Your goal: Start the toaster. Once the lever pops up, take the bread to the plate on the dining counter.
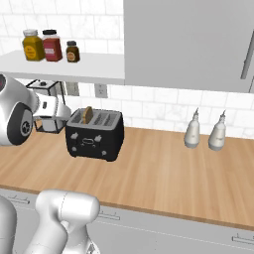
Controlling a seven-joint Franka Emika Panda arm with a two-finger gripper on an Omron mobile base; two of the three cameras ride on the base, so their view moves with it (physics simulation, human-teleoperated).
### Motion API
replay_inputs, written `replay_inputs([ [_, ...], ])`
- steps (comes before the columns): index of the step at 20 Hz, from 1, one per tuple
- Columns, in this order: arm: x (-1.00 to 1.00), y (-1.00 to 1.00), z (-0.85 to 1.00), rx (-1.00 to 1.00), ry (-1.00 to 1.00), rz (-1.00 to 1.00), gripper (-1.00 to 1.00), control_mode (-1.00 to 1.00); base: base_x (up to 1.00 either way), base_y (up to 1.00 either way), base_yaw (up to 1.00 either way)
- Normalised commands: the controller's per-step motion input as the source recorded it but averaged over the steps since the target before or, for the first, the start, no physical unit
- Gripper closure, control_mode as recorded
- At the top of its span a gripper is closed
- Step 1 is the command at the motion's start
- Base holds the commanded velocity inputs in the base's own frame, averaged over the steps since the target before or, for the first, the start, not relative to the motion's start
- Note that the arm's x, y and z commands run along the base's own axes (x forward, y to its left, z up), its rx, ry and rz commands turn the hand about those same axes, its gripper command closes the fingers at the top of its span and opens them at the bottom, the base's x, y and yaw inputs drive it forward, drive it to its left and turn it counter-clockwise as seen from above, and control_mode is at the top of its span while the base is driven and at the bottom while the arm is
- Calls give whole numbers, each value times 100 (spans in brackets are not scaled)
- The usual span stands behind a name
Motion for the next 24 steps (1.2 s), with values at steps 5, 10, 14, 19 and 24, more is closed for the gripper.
replay_inputs([
  [5,-7,16,-14,6,0,0,-100,-100,0,0,0],
  [10,24,4,-30,4,-2,0,-100,-100,0,0,0],
  [14,47,0,-31,0,-4,-3,-100,-100,0,0,0],
  [19,64,0,-30,0,0,-5,-100,-100,0,0,0],
  [24,71,-3,-27,0,6,-3,-100,-100,0,0,0],
])
